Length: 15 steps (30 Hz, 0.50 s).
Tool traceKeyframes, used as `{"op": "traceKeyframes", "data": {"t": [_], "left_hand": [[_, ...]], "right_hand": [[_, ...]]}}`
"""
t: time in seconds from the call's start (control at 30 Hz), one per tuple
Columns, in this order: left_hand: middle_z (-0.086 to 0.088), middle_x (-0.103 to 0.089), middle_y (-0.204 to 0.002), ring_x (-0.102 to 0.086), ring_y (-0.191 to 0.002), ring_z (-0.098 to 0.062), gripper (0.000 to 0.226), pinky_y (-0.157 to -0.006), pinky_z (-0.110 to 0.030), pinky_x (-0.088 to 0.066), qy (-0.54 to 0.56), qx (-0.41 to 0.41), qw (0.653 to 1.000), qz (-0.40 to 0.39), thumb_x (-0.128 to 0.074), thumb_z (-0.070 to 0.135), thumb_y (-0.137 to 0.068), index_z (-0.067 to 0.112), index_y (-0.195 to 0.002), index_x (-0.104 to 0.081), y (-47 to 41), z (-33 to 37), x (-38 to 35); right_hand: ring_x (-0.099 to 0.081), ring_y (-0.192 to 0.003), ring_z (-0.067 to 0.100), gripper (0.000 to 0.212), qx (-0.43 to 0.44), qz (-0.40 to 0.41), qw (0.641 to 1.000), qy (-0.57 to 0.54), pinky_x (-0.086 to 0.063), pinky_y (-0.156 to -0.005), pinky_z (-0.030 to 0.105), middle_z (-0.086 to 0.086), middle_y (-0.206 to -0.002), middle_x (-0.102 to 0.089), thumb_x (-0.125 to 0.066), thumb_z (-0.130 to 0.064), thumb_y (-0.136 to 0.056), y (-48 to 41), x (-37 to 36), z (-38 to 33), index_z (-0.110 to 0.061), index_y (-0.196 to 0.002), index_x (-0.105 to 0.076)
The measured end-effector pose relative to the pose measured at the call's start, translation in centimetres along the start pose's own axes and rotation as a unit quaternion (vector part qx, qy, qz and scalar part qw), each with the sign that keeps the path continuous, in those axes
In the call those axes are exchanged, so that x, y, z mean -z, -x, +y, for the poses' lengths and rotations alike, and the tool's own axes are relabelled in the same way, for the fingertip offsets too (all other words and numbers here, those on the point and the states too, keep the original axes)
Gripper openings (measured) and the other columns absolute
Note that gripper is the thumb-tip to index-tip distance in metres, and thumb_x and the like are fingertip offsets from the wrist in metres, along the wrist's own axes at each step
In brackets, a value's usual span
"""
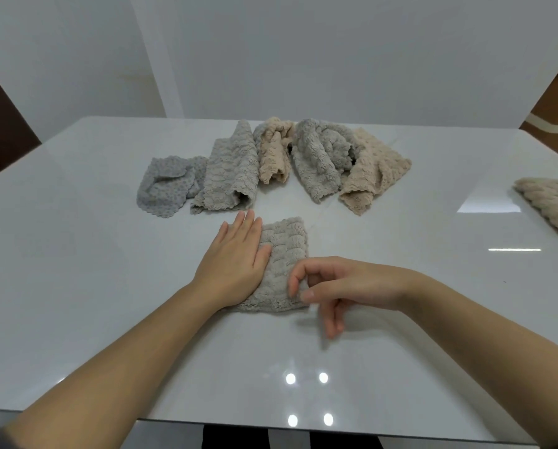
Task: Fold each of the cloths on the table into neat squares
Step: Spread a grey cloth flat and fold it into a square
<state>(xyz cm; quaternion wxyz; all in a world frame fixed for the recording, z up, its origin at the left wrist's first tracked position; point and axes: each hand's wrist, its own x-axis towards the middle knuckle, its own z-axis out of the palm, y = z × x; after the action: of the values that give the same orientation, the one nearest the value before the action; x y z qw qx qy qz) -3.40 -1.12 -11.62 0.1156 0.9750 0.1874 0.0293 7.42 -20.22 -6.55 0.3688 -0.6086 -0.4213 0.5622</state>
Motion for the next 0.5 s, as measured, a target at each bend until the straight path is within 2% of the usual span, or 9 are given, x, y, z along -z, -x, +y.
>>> {"op": "traceKeyframes", "data": {"t": [0.07, 0.2, 0.27, 0.4, 0.47, 0.5], "left_hand": [[-0.002, 0.007, -0.163, 0.013, -0.149, -0.011, 0.061, -0.122, -0.034, 0.006, -0.004, 0.002, 1.0, 0.001, -0.014, 0.041, -0.104, 0.012, -0.156, -0.003, 0.0, 0.1, 0.0], [-0.003, 0.007, -0.164, 0.012, -0.149, -0.012, 0.061, -0.122, -0.034, 0.006, -0.011, 0.005, 1.0, 0.002, -0.015, 0.04, -0.104, 0.012, -0.156, -0.003, 0.0, 0.2, 0.1], [-0.002, 0.007, -0.163, 0.013, -0.149, -0.011, 0.061, -0.122, -0.034, 0.006, -0.01, 0.006, 1.0, -0.001, -0.014, 0.041, -0.103, 0.012, -0.156, -0.003, 0.0, 0.2, 0.1], [-0.002, 0.008, -0.163, 0.013, -0.149, -0.011, 0.061, -0.122, -0.034, 0.006, -0.013, 0.007, 1.0, -0.003, -0.014, 0.041, -0.103, 0.013, -0.156, -0.001, 0.1, 0.3, 0.2], [-0.002, 0.008, -0.163, 0.013, -0.149, -0.011, 0.062, -0.122, -0.035, 0.006, -0.017, 0.008, 1.0, -0.004, -0.013, 0.042, -0.103, 0.012, -0.156, -0.001, 0.1, 0.3, 0.2], [-0.003, 0.009, -0.163, 0.013, -0.149, -0.012, 0.062, -0.122, -0.035, 0.006, -0.018, 0.008, 1.0, -0.004, -0.013, 0.042, -0.103, 0.012, -0.156, -0.001, 0.1, 0.4, 0.2]], "right_hand": [[-0.067, -0.061, 0.023, 0.014, 0.015, 0.024, 1.0, 0.007, -0.052, -0.058, 0.024, -0.01, -0.074, -0.059, -0.058, -0.017, -0.093, 0.1, 0.5, -0.2, -0.015, -0.107, -0.058], [-0.072, -0.077, 0.031, 0.025, 0.015, 0.002, 0.999, -0.035, -0.058, -0.072, 0.031, -0.004, -0.074, -0.065, -0.053, -0.013, -0.098, -0.3, -0.3, -0.1, -0.019, -0.122, -0.057], [-0.071, -0.072, 0.029, 0.028, -0.004, 0.0, 1.0, -0.003, -0.057, -0.07, 0.03, -0.001, -0.072, -0.068, -0.054, -0.016, -0.098, 0.1, -0.1, 0.0, -0.023, -0.124, -0.058], [-0.07, -0.069, 0.027, 0.029, -0.029, 0.042, 0.999, 0.009, -0.055, -0.07, 0.031, 0.001, -0.097, -0.073, -0.058, -0.017, -0.095, 1.9, 1.3, 0.2, -0.025, -0.122, -0.063], [-0.067, -0.066, 0.024, 0.025, -0.002, 0.117, 0.993, 0.016, -0.053, -0.067, 0.032, 0.006, -0.095, -0.073, -0.054, -0.013, -0.097, 2.0, 1.7, 0.5, -0.019, -0.118, -0.065], [-0.065, -0.065, 0.02, 0.022, 0.025, 0.189, 0.981, 0.027, -0.05, -0.065, 0.032, 0.005, -0.089, -0.072, -0.052, -0.012, -0.098, 1.6, 1.8, 0.5, -0.017, -0.113, -0.066]]}}
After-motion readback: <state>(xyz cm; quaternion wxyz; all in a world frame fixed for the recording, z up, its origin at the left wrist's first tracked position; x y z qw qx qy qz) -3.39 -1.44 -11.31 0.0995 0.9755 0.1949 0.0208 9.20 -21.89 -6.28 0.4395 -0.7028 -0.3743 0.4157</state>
